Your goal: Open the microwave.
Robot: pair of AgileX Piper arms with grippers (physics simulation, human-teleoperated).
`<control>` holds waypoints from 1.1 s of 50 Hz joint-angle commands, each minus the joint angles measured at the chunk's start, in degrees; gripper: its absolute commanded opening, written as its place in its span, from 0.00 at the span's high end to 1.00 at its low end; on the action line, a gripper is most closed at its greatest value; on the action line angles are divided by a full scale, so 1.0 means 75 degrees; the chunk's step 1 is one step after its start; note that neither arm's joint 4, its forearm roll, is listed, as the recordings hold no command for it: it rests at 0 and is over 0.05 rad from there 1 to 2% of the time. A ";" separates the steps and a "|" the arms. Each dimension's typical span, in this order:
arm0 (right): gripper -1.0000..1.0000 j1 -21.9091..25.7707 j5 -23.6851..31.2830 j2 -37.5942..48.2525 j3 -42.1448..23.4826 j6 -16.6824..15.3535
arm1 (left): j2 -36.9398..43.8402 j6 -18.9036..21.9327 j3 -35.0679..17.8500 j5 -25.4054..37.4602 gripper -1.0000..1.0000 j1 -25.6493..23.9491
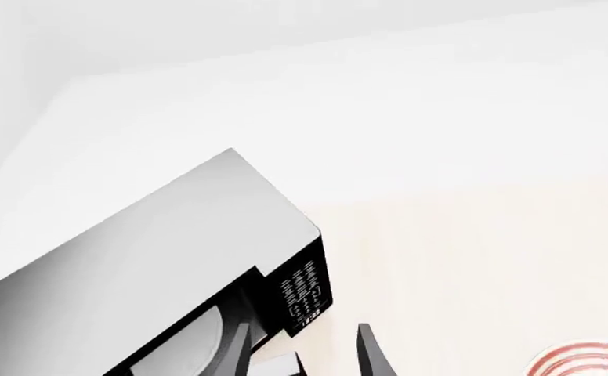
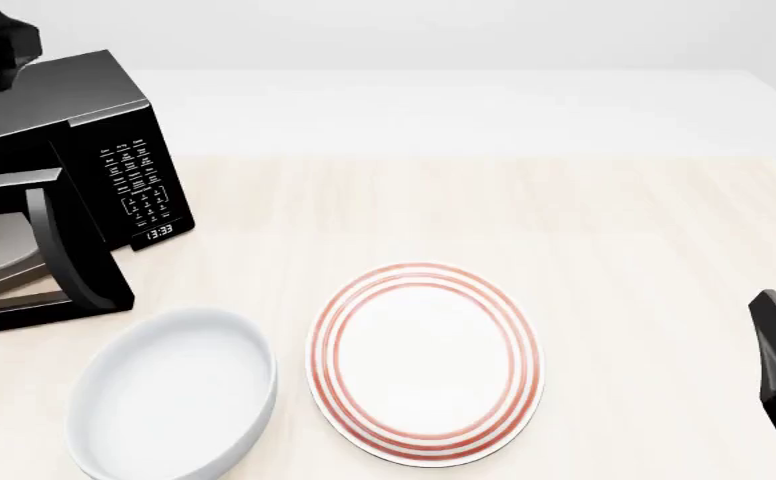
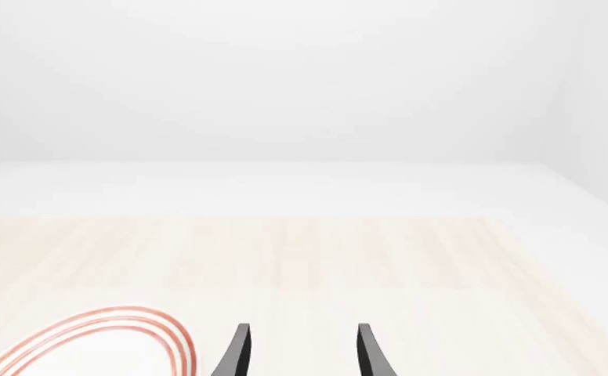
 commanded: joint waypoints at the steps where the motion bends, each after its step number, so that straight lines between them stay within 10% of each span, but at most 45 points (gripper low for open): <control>1: 0.00 0.0001 0.0000 0.0002 0.0000 -0.0005 | 0.0333 0.0273 -0.0129 0.0261 0.00 0.0065; 55: 0.00 -0.0001 0.0000 0.0001 0.0000 -0.0001 | 0.2286 -0.0110 -0.0357 -0.0325 0.00 0.0410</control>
